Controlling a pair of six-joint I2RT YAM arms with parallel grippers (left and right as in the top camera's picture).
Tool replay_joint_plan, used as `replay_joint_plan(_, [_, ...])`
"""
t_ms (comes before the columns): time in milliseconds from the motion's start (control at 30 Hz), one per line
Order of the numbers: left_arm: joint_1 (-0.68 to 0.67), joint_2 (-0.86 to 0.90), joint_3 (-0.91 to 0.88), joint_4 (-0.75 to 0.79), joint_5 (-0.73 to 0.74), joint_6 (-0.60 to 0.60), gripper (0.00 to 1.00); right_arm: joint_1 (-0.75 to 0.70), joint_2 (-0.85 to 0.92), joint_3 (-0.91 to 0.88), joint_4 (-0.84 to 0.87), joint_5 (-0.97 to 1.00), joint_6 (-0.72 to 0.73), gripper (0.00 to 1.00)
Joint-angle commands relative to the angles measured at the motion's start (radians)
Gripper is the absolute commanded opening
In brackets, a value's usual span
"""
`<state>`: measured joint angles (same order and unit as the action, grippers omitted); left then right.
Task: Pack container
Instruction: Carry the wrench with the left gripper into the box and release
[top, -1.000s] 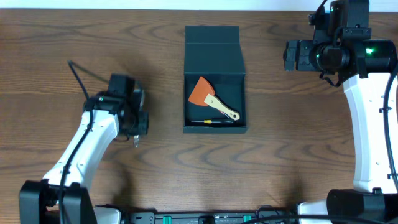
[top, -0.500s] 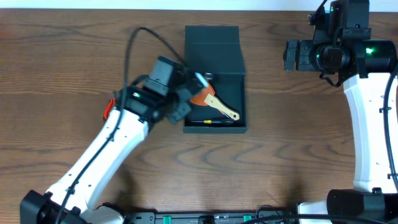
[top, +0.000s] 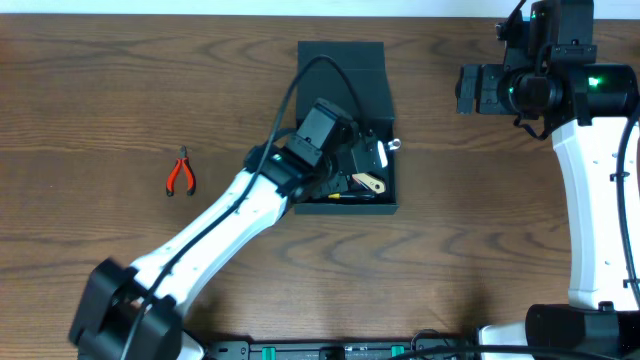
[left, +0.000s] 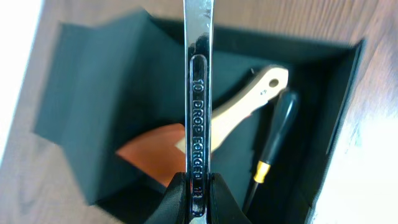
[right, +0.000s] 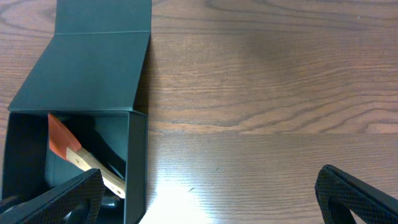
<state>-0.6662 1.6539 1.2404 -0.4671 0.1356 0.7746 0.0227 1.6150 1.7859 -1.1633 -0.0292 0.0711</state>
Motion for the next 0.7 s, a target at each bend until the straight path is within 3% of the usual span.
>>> replay_joint_plan(0, [0.0, 0.048, 0.017, 0.002, 0.011, 0.026, 0.05, -0.01, 0.003, 0.003, -0.005, 0.003, -0.009, 0.99])
replay_joint_plan(433, [0.0, 0.173, 0.015, -0.098, 0.011, 0.021, 0.07, -0.01, 0.003, 0.003, -0.012, 0.003, -0.009, 0.99])
replay_joint_plan(533, [0.0, 0.17, 0.015, -0.111, 0.011, 0.013, 0.41, -0.01, 0.003, 0.003, -0.012, 0.003, -0.009, 0.99])
replay_joint_plan(600, [0.0, 0.16, 0.015, -0.118, 0.011, 0.013, 0.52, -0.01, 0.003, 0.003, -0.012, 0.003, -0.009, 0.99])
replay_joint_plan(667, [0.0, 0.139, 0.015, -0.121, 0.01, 0.005, 0.8, -0.01, 0.003, 0.003, -0.013, 0.003, -0.01, 0.99])
